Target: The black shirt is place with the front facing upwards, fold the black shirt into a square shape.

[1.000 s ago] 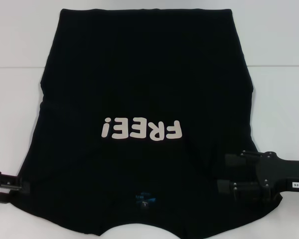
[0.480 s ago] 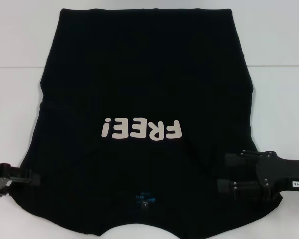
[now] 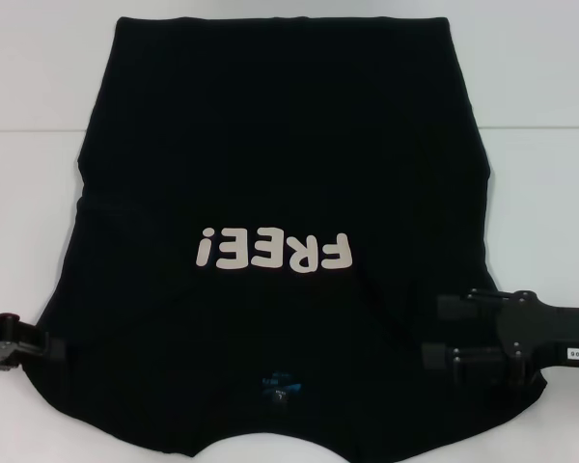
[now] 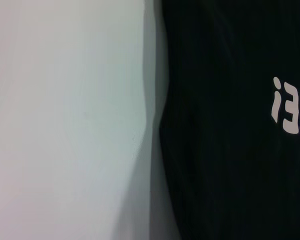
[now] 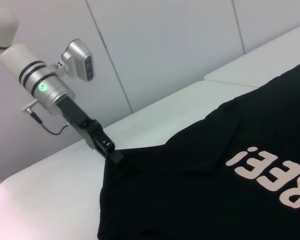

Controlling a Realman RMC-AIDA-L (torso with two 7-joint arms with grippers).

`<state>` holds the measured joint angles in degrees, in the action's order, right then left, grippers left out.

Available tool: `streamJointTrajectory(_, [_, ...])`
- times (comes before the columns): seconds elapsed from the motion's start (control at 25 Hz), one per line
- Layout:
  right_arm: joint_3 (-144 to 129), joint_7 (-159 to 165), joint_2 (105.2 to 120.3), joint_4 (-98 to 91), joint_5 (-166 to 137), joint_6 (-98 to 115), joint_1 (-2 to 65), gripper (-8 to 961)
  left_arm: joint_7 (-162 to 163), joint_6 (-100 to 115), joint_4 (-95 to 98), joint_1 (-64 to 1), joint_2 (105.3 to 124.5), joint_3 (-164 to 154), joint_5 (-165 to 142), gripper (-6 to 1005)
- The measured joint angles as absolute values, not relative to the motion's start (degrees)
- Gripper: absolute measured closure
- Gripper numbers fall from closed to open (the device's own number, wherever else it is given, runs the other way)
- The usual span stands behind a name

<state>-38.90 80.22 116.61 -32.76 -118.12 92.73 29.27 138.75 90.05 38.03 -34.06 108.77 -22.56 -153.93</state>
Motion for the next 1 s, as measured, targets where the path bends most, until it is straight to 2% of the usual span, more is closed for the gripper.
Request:
streamJointTrajectory(0.08, [-38.9,82.3,116.3,-33.2,-118.1,92.4,29.3,46,138.8,89.9,37.9,-34.3,108.81,-22.7,-154.1,453])
streamJointTrajectory(0.24, [-39.2,88.7,114.72,-33.6,-118.1,92.1,29.9,49,138.7,90.1,37.1,-35.0,108.82,-22.9,-154.2,639])
streamJointTrajectory(0.48, [-39.1,109.3,110.82,-38.6,-123.2,91.4,32.4,54,138.1,90.0,37.1,-35.3,108.66,-24.1,-154.2,918])
streamJointTrajectory(0.68, [-38.9,132.5,106.81,-40.8,-137.5,91.5,38.9,57,137.4,90.2,37.3,-35.4,108.43,-24.1,-154.0,970])
streamJointTrajectory(0.84, [-39.2,137.3,106.86,-41.4,-143.8,91.8,41.3,59,137.2,90.3,37.3,-35.4,108.38,-24.1,-154.0,981])
streamJointTrajectory(1.0, [-40.3,137.9,108.15,-40.5,-150.2,92.0,43.4,59,136.8,90.4,37.2,-35.5,108.37,-24.1,-154.0,981])
